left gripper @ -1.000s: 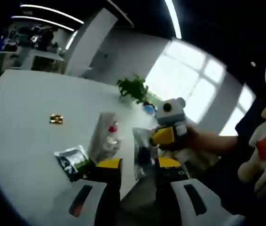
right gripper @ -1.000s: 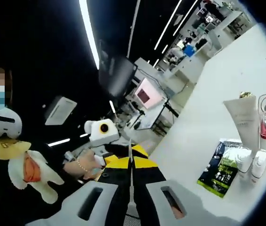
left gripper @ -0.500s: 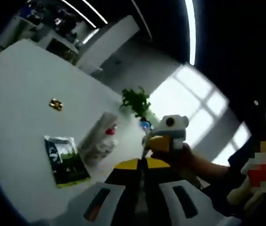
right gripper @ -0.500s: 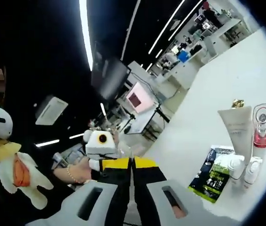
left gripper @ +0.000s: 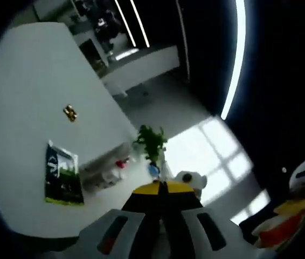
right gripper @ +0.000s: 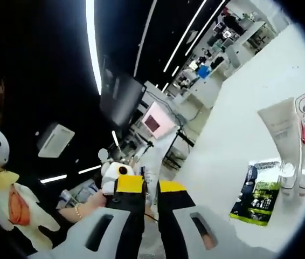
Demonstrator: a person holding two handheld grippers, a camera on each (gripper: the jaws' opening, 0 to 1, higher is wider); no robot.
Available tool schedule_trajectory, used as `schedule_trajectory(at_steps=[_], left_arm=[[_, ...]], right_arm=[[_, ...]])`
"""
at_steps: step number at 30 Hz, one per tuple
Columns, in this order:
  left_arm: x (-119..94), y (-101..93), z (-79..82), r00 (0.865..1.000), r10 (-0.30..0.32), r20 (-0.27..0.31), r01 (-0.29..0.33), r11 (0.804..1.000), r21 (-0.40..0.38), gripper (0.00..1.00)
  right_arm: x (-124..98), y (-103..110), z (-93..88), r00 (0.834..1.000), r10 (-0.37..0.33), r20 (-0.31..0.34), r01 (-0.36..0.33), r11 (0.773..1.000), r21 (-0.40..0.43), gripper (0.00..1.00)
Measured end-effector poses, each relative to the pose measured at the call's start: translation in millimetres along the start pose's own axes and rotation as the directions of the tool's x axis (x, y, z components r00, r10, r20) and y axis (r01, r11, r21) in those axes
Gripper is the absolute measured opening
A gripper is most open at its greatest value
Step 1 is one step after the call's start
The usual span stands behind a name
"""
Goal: Arrange the skincare products in the storage area until every visible bottle or jar stands upright without overlapping.
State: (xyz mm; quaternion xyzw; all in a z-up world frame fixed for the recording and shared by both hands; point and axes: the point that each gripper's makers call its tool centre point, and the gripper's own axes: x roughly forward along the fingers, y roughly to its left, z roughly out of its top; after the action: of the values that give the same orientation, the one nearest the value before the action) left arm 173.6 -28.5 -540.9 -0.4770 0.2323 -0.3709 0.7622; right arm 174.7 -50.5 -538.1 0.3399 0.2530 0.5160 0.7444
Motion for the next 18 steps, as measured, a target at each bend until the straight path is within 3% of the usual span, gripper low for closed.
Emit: schedule_trajectory(at_steps=[2,5,7,8,11,12,18], left_arm=[[-1,6.4,-1.5,1.0,0.027,-0.01,-0.026,1.0,0.014,0.06],[-1,9.3,-5.6,0.999,0.04,-0.034,-0.038,0.997,0.067,0.03],[-4,23.2,-9.6,0.991,0.114,-0.074,-0.103,0.985,0.135,0.06],[-5,25.5,-8.9,0.99,0.121,-0.075,-0.11,0.984,0.143,0.08],[-7,25.2,3.7,0.995,0.091,-0.03,-0.088,0.992,0.086,0.09],[-8,25.8,12.9,0.996,0.087,0.012,-0.088,0.993,0.077,0.08],[-9,33.7,23.5,0.994,0.105,0.0,-0.105,0.989,0.101,0.05]], right_arm=[[1,2,-1.6,1.0,0.001,0.002,-0.001,1.0,-0.024,0.02],[3,-3,-5.5,0.999,-0.035,0.003,0.035,0.999,0.029,0.01],[5,-8,-9.2,0.999,-0.054,-0.001,0.054,0.998,0.023,0.01],[6,-9,-10.4,0.999,-0.054,0.0,0.054,0.998,0.03,0.01],[9,-11,-13.5,0.999,-0.049,0.01,0.048,0.996,0.081,0.01],[11,-10,-15.8,0.999,-0.045,0.003,0.045,0.995,0.085,0.01],[18,-15,-22.1,0.999,-0.049,-0.015,0.05,0.991,0.12,0.01]])
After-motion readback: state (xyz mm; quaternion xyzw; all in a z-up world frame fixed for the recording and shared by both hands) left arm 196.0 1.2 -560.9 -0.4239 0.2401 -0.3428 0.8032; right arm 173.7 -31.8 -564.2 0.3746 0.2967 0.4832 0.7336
